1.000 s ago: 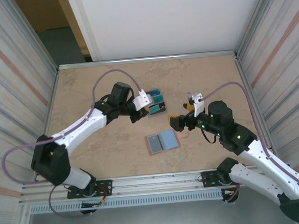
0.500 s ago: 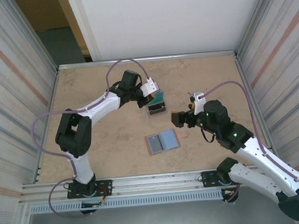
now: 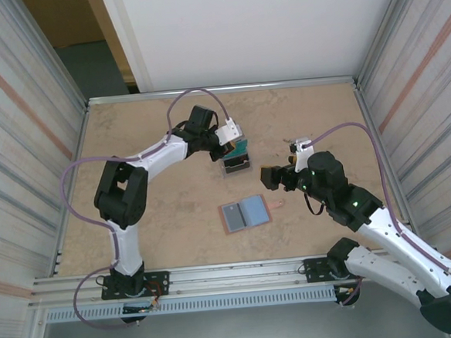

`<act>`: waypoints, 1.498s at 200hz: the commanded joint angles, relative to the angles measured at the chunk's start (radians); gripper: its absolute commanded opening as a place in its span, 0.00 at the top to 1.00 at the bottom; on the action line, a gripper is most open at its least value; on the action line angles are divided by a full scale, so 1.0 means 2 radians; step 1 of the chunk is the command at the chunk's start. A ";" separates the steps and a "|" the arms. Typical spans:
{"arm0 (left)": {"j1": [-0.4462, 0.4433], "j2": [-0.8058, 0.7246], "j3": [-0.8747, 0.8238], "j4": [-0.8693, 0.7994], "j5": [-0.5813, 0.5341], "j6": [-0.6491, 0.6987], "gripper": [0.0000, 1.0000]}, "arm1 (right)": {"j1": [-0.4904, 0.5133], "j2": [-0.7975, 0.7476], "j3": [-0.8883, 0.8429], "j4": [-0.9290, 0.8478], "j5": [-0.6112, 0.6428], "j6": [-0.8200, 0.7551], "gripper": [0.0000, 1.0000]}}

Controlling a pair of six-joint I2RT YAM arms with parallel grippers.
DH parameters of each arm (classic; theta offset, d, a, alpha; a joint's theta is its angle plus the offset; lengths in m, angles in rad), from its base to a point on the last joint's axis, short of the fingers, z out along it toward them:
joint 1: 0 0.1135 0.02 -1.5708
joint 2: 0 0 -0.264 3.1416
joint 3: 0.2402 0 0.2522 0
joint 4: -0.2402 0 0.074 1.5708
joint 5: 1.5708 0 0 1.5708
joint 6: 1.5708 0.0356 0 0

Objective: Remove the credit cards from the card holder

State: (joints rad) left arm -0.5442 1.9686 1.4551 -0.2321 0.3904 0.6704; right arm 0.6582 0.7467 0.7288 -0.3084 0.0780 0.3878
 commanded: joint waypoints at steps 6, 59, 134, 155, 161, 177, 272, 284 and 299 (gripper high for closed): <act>0.003 0.011 0.014 -0.011 -0.010 0.012 1.00 | -0.004 -0.006 -0.005 -0.005 0.010 0.013 0.01; 0.003 0.025 0.027 -0.022 -0.022 0.008 1.00 | -0.004 -0.007 -0.008 -0.007 0.005 0.013 0.01; 0.004 0.027 0.042 -0.044 -0.027 -0.004 0.81 | -0.004 -0.007 -0.007 -0.007 -0.001 0.013 0.01; 0.004 0.022 0.055 -0.061 -0.027 -0.015 0.74 | -0.004 -0.004 -0.007 -0.008 -0.002 0.014 0.01; 0.004 0.020 0.055 -0.063 -0.028 -0.016 0.74 | -0.004 -0.004 -0.007 -0.008 -0.002 0.015 0.01; 0.004 0.009 0.053 -0.064 -0.028 -0.021 0.74 | -0.004 -0.001 -0.007 -0.010 -0.002 0.016 0.01; 0.001 -0.205 -0.112 0.047 -0.060 -0.179 0.40 | 0.036 0.061 0.009 -0.060 0.039 0.065 0.05; -0.001 -0.240 -0.150 0.066 -0.076 -0.205 0.32 | 0.057 0.079 0.015 -0.068 0.055 0.069 0.06; -0.003 -0.284 -0.194 0.081 -0.100 -0.235 0.17 | 0.082 0.101 0.025 -0.078 0.076 0.076 0.09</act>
State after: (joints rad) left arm -0.5438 1.5112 1.1862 -0.1493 0.2764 0.3443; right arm 0.7574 0.8970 0.7261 -0.4080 0.1459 0.4923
